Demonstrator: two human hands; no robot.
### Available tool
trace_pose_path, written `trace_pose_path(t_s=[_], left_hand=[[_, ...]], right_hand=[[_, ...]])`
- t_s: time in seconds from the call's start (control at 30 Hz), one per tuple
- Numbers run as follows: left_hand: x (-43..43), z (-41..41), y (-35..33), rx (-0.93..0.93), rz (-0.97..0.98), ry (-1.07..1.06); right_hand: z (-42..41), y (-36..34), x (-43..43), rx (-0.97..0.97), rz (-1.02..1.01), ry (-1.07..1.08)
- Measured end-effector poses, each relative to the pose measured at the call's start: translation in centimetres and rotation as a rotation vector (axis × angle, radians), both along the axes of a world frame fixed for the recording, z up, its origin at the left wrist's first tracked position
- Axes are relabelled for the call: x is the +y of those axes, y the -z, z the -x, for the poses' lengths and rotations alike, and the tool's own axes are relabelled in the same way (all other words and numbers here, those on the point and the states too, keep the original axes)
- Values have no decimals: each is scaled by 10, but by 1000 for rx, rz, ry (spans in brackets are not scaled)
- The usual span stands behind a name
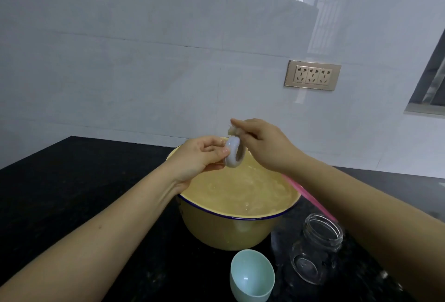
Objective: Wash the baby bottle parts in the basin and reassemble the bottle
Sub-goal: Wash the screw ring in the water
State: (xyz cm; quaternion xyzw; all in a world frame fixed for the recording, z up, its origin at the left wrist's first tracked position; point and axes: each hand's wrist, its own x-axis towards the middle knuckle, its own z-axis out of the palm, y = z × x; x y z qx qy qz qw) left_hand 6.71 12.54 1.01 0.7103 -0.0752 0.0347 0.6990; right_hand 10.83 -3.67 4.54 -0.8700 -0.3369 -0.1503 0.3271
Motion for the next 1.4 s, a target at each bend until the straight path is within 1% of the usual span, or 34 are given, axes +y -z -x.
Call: trace_pose_path(t_s=[0.07,0.13,0.2,0.3,0.4,0.47,0.6,0.73,0.8,0.9,0.97,1.13,1.2,1.3,1.37,1.4], left_hand=[[-1,2,0,-25,-6,-5],[-1,2,1,-64,-59,-10],[-1,3,2,-99,-98,-15],[-1,5,1,-141,-51,-15],[-1,7,0,-187,-11,11],[-1,7,0,-201,15,20],[-2,8,-1,-212,79,42],[-2,9,-2,-208,170,41],[-3,8,-3,-190,232,31],[-6,5,-6,-132,386,-25],[-12,4,-8,-76,516,-70],[-36,6,-16,-27,760,-143],[-43,7,-17,-8,834,-144],[-51,7,-16,59,903,-128],[-55,5,-13,140,948,-138],[-56,3,-12,183,966,-151]], right_hand=[[8,3,0,-86,53,-29],[16,11,1,-169,101,-115],[19,13,0,-164,111,-145],[12,1,0,-7,1,-57],[9,-6,-2,251,-225,-24],[11,-5,-4,385,-345,-20],[17,-4,-7,555,-517,0],[17,-3,0,683,-602,38],[16,-1,3,712,-594,71],[24,5,8,669,-520,99],[30,11,11,585,-503,135],[24,14,17,223,-460,269],[24,10,15,113,-400,302],[33,11,17,-33,-345,235],[40,17,21,-90,-316,162],[43,20,24,-121,-270,131]])
